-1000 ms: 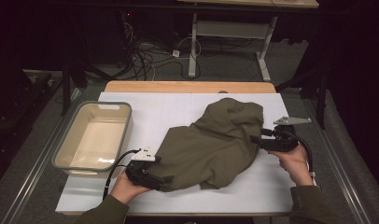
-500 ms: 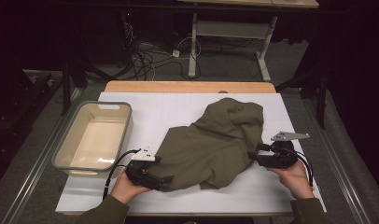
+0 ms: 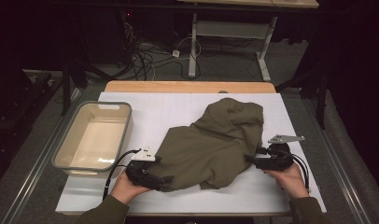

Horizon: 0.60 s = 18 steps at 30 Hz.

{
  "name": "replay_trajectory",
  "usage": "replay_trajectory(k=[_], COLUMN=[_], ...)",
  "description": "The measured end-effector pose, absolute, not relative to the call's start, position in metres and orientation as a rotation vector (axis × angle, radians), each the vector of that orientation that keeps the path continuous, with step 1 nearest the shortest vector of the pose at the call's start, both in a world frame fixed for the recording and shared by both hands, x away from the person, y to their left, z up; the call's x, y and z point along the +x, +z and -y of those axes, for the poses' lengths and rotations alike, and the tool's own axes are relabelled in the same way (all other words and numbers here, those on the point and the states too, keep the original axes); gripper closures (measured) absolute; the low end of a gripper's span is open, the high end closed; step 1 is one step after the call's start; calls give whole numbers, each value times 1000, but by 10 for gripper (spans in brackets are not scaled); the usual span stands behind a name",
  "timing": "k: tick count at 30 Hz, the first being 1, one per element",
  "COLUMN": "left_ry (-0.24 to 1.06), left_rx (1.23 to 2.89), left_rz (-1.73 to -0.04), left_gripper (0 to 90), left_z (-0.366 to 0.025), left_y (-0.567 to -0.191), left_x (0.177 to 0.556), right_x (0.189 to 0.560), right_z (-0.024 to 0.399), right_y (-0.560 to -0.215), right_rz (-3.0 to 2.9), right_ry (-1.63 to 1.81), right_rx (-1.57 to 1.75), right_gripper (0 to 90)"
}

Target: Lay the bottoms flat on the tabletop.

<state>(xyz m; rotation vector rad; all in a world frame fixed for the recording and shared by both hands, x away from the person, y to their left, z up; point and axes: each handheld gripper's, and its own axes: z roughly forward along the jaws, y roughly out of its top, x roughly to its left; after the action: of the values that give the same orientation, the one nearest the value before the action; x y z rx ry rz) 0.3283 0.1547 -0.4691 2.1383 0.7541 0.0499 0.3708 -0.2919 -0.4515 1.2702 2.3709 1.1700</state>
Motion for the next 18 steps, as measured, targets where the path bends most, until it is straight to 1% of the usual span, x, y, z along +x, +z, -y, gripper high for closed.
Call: replay_trajectory(k=[10, 18], left_ry=[51, 50], left_rx=[2141, 2142], left_rz=[-755, -753], left_gripper=[89, 89], left_z=[-155, -155], left_y=[-469, -470], left_x=[329, 328], right_x=[381, 398], right_z=[283, 277], right_y=[-444, -461], right_rz=[-2318, -2372], right_ry=[1194, 1123], right_rx=[1252, 1327], right_gripper=[351, 321])
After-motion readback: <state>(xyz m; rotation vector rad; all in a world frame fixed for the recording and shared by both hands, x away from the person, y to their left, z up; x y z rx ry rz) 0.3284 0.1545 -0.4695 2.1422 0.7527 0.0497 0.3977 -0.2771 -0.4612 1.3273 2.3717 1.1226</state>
